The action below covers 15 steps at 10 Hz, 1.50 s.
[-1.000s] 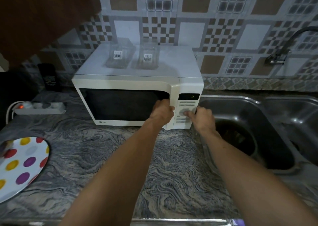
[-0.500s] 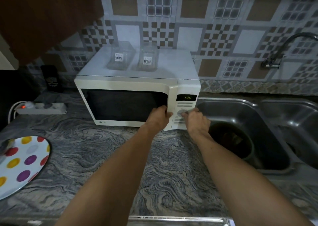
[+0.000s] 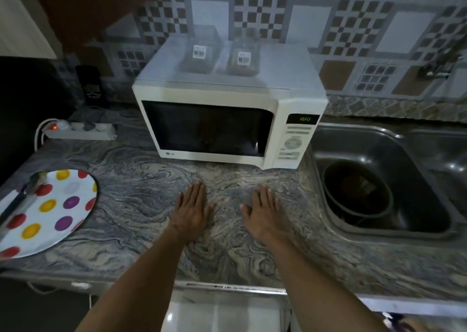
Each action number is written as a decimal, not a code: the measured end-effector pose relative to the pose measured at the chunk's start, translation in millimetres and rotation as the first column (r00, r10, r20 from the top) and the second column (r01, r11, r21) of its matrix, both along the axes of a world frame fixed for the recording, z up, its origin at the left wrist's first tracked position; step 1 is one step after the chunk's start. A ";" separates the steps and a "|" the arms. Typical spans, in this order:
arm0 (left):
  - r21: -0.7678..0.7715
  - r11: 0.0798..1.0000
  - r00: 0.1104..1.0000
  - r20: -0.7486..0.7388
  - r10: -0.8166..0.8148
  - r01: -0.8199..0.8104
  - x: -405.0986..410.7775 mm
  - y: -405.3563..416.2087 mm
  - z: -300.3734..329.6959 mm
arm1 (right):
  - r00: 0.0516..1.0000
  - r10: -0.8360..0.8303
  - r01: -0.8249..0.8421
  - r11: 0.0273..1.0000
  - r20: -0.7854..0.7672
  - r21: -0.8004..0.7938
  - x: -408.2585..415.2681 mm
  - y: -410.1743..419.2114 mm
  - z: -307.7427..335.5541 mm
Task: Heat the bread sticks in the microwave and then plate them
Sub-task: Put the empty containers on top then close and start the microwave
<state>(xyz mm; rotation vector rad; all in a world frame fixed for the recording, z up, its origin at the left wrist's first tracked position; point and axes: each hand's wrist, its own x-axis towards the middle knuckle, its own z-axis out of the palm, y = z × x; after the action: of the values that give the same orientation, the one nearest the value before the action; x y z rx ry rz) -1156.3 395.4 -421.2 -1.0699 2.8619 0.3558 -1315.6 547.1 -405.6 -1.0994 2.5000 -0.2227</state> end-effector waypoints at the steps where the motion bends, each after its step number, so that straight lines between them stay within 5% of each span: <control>1: -0.013 1.000 0.995 -0.098 0.009 -0.011 3.0 3.8 -9.8 | 0.985 -0.047 0.037 0.997 -0.165 -0.067 19.8 8.2 -23.1; 3: -0.061 0.998 0.995 -0.102 0.004 -0.010 3.6 1.3 -18.1 | 0.958 -0.084 0.047 0.990 -0.274 -0.136 21.2 7.7 -35.0; 15: -0.044 0.999 0.990 -0.142 -0.001 -0.005 5.5 2.8 -14.1 | 0.950 -0.101 0.051 0.984 -0.295 -0.172 23.0 8.0 -33.5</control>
<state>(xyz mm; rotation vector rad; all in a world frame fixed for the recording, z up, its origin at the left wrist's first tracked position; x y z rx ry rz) -1150.8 398.2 -435.3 -1.0975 3.0069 0.3852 -1292.6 555.1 -439.1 -1.1778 2.8442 -0.3050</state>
